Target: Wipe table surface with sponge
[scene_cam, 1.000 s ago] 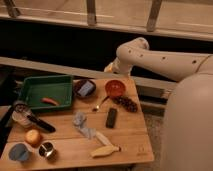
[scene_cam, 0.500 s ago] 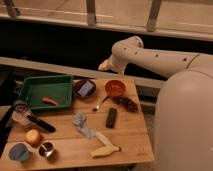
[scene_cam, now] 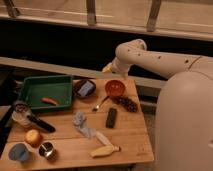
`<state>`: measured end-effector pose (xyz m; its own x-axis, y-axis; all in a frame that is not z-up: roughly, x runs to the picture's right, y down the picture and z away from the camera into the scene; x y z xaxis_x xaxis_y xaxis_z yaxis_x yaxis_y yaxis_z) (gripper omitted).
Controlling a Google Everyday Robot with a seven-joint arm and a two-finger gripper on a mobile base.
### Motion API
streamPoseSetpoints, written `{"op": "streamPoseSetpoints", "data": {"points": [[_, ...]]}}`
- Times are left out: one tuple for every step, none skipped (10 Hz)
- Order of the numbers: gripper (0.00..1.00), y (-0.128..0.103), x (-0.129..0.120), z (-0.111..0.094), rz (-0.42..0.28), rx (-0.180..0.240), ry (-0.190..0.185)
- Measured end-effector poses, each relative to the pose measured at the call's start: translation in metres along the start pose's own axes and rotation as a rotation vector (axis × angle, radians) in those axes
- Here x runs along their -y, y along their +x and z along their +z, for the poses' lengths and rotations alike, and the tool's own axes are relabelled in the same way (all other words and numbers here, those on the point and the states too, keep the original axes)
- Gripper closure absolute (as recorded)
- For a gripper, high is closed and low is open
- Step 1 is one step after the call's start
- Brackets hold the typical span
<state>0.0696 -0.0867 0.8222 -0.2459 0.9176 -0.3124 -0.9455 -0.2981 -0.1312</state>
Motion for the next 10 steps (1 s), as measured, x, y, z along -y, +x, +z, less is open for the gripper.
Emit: {"op": "streamPoseSetpoints", "data": {"points": [[0.2,0.0,-0.009,0.002,-0.011,-0.006,-0.01],[0.2,0.0,-0.019,0.004,-0.021,-0.01,-0.02],[0.2,-0.001,-0.04,0.009,-0.04,-0.015,-0.037],[0.2,-0.001,-0.063,0.014,-0.059,-0.02,-0.059],[0.2,-0.001,-0.08,0.016,-0.073,-0.023,-0.08],[0.2,0.001,-0.094,0.018,-0.084,-0.028,-0.101],[0.2,0.003,-0.106,0.019,-0.098,-0.033,-0.125],[0.2,0.01,-0.119,0.02,-0.109,-0.047,-0.151],[0.2,0.017,-0.129,0.02,-0.115,-0.062,-0.174],[0.2,0.028,-0.143,0.02,-0.123,-0.081,-0.205]]}}
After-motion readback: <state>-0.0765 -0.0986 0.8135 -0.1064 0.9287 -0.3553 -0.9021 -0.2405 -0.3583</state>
